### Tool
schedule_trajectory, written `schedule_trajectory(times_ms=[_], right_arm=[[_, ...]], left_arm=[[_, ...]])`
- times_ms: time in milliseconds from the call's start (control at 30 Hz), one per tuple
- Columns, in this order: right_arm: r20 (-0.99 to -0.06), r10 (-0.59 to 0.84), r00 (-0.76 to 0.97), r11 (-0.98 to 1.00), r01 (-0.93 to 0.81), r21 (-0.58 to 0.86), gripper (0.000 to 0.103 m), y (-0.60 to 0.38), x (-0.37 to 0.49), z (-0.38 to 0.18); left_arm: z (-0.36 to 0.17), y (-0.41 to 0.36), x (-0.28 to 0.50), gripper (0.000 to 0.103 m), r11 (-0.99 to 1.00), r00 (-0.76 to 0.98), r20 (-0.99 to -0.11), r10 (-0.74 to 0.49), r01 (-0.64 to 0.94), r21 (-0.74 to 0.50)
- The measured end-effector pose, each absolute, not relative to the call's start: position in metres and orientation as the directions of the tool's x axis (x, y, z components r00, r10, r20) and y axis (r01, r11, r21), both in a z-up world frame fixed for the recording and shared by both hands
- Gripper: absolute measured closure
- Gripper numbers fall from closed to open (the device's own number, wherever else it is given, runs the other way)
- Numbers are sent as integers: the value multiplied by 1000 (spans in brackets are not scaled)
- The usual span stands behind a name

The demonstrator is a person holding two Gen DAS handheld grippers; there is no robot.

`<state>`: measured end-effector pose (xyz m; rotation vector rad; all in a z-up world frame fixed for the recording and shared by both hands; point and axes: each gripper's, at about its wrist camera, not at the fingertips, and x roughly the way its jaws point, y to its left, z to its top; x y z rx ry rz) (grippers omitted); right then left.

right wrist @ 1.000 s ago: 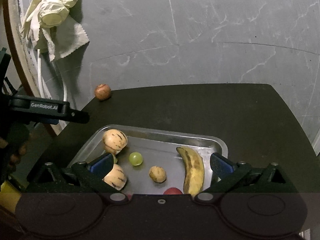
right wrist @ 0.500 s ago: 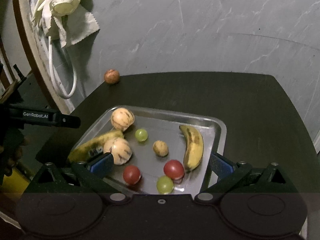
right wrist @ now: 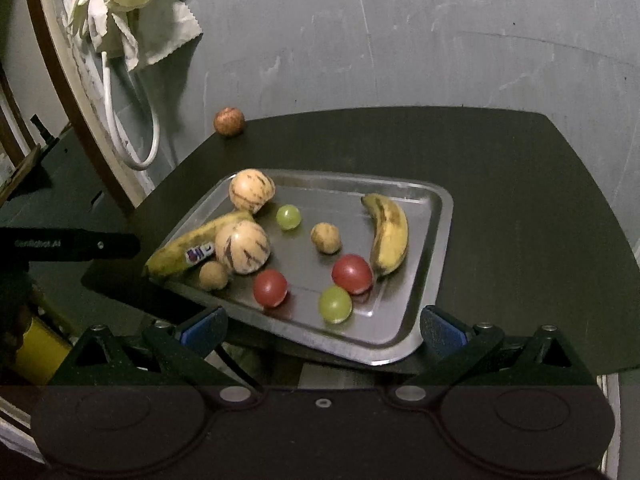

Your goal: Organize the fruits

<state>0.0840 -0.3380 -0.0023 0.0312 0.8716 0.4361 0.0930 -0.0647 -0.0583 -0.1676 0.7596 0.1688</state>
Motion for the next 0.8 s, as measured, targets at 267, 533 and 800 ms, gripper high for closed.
schedule_trajectory(times_ms=[267,533,800], right_arm=[[-744,387,545,910,-359,210,1,-337,75,-6],[-740,382,553,914,-346,213,1,-340,70,-5],[-732,387,561,913,-345,218,1,-341,70,-4]], left_arm=[[-71,-70,69,1,970,701,-707,95,-223,-92],[-76,-72,56,1,972,698,-710,95,-220,-87],[-75,-75,55,1,973,704,-703,95,-215,-84]])
